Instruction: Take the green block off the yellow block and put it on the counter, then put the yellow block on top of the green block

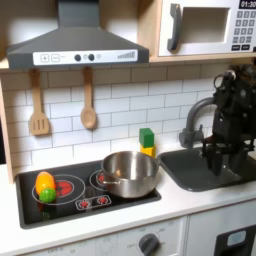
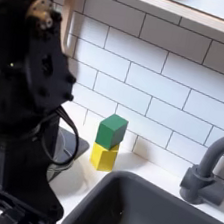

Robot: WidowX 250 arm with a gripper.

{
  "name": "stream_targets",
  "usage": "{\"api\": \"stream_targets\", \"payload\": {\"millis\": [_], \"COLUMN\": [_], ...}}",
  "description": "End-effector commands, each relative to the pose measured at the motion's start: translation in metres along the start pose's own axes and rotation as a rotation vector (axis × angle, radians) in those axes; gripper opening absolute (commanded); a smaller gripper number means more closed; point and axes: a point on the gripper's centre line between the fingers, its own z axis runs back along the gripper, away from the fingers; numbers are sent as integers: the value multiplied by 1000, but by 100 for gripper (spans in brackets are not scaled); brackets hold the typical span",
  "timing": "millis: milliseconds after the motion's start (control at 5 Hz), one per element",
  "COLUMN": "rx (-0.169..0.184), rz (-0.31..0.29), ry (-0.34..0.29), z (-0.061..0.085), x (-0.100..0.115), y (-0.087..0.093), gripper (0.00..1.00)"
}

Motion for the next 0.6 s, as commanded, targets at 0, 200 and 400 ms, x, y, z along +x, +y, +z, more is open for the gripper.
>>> {"api": "stream_targets", "payload": {"millis": [0,200,400], "rx": [2,-2,8], "rz": [52,51,53], "ry": [-14,-7,-8], "z": [3,3,3], "x": [-1,-3,-3], "y": [4,3,5], "gripper": [100,100,100]}}
